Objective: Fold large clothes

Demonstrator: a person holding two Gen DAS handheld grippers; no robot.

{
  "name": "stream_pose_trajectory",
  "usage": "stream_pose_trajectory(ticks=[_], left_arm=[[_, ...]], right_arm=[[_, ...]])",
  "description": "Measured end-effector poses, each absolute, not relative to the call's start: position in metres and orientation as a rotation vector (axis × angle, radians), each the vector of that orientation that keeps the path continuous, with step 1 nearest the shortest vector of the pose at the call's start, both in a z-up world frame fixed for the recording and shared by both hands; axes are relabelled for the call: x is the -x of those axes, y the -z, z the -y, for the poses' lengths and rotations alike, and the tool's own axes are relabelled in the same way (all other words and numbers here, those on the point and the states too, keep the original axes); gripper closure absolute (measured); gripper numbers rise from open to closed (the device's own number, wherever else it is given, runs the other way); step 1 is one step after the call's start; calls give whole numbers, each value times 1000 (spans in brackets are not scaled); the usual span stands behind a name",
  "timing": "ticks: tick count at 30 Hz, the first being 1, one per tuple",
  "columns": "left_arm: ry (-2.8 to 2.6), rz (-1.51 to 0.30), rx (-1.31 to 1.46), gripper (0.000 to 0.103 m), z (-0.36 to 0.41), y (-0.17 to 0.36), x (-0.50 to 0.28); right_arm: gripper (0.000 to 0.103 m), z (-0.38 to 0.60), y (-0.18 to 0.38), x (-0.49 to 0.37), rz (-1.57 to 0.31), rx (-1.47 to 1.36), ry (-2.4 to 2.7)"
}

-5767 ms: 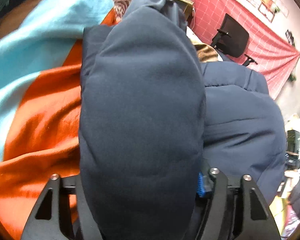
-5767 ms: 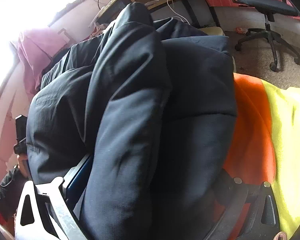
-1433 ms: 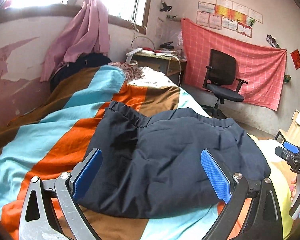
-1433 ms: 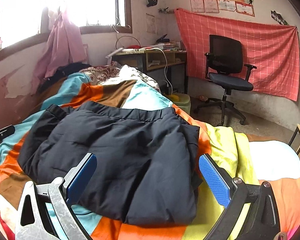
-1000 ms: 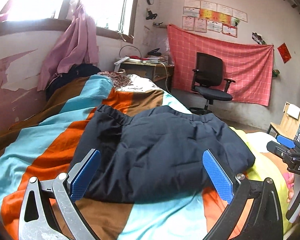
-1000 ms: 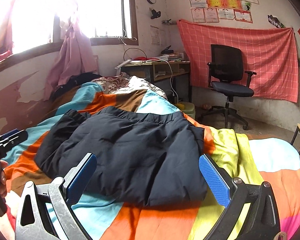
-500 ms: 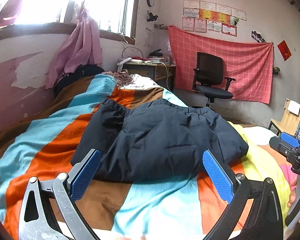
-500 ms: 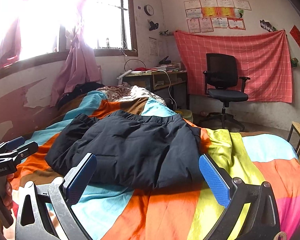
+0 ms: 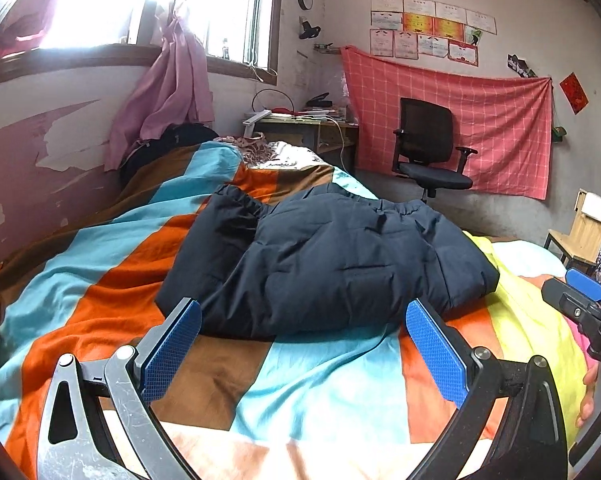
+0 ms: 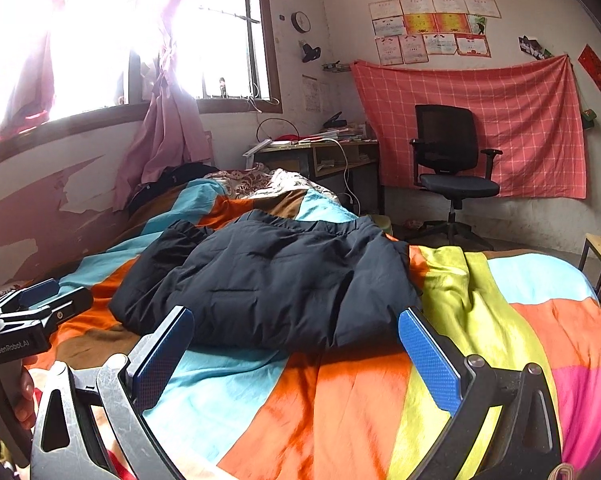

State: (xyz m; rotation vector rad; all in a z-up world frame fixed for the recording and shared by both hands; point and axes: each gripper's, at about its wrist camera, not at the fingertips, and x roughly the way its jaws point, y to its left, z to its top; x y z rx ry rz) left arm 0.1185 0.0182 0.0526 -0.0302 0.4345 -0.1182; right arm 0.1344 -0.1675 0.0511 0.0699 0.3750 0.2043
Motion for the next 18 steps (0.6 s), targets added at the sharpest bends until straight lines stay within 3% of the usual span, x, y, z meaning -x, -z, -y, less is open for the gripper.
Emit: stream_pose_trajectory(ticks=[18], left_arm=[[97, -455, 30, 3, -24, -28, -85]], right_arm=[[0, 153, -29, -101, -405, -68, -206]])
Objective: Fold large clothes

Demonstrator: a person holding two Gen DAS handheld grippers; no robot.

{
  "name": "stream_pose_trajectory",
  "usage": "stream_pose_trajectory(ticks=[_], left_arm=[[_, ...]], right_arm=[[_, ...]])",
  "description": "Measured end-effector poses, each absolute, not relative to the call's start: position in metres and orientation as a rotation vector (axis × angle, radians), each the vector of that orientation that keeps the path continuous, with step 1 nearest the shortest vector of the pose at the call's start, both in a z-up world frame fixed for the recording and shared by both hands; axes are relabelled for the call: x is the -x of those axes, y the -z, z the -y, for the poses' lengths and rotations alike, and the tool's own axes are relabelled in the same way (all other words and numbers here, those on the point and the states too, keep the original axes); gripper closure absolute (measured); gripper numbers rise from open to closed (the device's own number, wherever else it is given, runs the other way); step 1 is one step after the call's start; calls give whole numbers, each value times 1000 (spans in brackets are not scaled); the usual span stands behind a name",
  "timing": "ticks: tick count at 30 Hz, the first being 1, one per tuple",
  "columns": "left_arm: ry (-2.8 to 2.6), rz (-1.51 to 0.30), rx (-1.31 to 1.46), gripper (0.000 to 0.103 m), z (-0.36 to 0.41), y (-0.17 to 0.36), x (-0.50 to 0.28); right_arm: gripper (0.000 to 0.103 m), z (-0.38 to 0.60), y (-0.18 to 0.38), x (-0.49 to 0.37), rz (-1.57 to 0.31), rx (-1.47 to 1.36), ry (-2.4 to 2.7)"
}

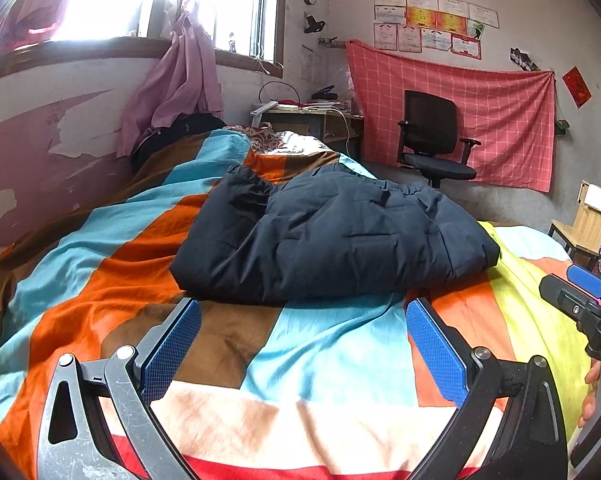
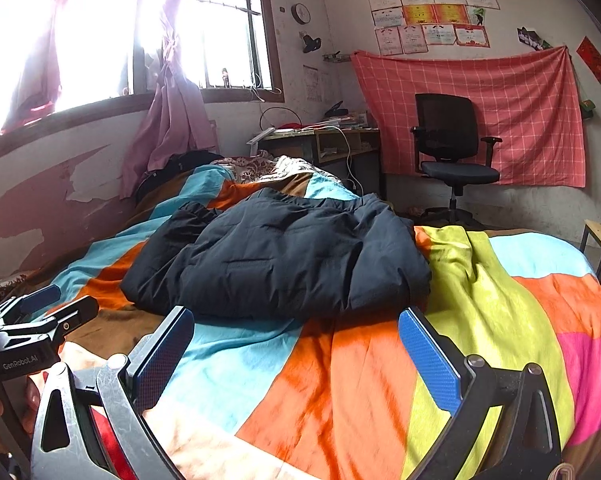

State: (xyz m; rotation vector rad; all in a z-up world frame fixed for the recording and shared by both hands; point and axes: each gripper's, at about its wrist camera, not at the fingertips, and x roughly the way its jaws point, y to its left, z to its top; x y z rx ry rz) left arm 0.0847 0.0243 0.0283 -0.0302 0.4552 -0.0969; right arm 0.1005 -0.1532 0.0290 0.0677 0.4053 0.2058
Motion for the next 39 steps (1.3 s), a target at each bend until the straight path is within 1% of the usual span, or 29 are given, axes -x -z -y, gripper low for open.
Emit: stream_pose_trajectory(ticks=[17, 39], left_arm=[[79, -450, 24, 2, -35, -15, -66], [60, -448, 44, 2, -47, -12, -59]], right_arm=[[0, 146, -21, -81, -405, -69, -212], [0, 142, -8, -89, -432, -39, -185]])
